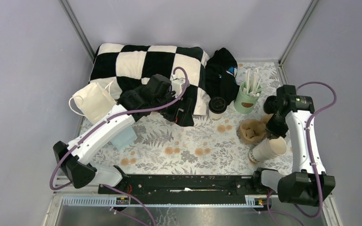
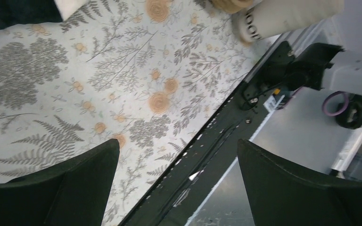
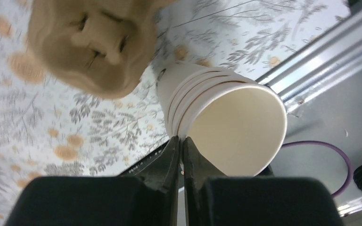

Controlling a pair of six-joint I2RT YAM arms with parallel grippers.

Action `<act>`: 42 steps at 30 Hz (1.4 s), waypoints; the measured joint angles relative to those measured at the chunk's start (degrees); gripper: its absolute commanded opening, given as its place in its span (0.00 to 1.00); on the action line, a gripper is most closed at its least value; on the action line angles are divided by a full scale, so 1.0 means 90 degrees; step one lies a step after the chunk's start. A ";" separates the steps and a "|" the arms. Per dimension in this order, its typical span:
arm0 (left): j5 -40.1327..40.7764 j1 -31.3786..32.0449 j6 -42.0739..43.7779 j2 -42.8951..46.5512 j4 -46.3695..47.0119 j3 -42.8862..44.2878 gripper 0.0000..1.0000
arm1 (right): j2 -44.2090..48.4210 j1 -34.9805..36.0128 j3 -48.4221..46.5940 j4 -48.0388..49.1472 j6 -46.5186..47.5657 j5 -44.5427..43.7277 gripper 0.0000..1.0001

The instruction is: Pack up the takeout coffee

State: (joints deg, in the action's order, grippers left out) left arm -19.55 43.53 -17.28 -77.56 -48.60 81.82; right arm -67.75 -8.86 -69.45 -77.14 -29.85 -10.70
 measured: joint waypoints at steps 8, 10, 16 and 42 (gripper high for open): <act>-0.1071 -0.0248 -0.1503 -0.0270 0.1440 -0.0573 0.99 | 0.0112 0.2079 -0.0007 0.0063 -0.0102 0.0806 0.00; -0.1219 -0.0165 -0.2067 -0.0270 0.2081 -0.1044 0.98 | 0.0124 0.2348 -0.0007 0.0165 -0.0168 0.0957 0.00; -0.1299 0.0464 -0.3687 -0.0916 0.3546 -0.1649 0.99 | -0.0010 0.3247 -0.0015 0.0818 -0.0617 0.1302 0.00; -0.0998 0.1319 -0.5593 -0.2509 0.5326 -0.1865 0.98 | -0.0590 0.4170 -0.0182 0.1379 -0.1503 0.0746 0.00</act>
State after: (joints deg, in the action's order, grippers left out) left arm -28.53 55.40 -67.61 -100.14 -0.67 65.04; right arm -73.06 28.67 -71.09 -64.73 -43.38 -3.99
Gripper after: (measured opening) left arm 0.964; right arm 0.085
